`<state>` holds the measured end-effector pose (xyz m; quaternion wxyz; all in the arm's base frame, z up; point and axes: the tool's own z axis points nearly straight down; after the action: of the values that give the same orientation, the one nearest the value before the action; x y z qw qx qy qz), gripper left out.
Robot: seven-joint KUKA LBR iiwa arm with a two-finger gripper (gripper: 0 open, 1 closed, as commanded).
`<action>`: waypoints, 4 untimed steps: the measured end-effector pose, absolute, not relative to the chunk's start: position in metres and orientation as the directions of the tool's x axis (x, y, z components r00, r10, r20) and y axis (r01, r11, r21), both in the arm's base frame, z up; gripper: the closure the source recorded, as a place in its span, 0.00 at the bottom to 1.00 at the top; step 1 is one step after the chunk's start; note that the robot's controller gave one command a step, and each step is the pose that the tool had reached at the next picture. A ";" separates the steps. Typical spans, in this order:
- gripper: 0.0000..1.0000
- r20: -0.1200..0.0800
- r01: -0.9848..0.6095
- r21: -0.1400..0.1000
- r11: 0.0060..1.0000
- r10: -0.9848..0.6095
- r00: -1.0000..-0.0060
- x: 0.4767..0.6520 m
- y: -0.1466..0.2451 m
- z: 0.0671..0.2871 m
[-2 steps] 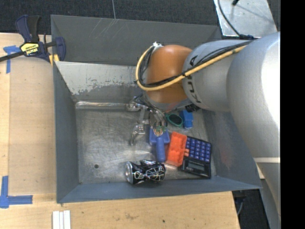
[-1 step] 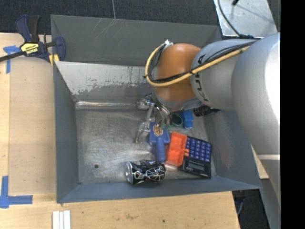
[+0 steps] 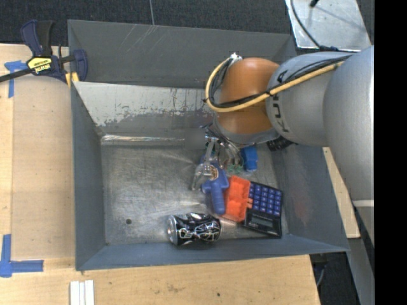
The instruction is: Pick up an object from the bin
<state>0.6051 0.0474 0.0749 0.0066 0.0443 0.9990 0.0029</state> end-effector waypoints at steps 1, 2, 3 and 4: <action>0.00 -0.015 -0.074 0.003 0.997 -0.074 -0.997 0.599 0.027 0.075; 0.00 -0.007 0.115 0.006 0.993 0.115 -0.993 0.609 0.014 0.074; 0.00 -0.005 -0.038 0.000 0.999 -0.038 -0.999 0.608 -0.013 0.085; 0.00 -0.004 0.015 0.001 1.000 0.015 -1.000 0.602 -0.025 0.084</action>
Offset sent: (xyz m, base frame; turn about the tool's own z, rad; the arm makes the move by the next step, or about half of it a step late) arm 0.0205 -0.0538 -0.0049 -0.0486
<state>0.6017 -0.0251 0.0836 0.0018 0.0077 1.0000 0.0003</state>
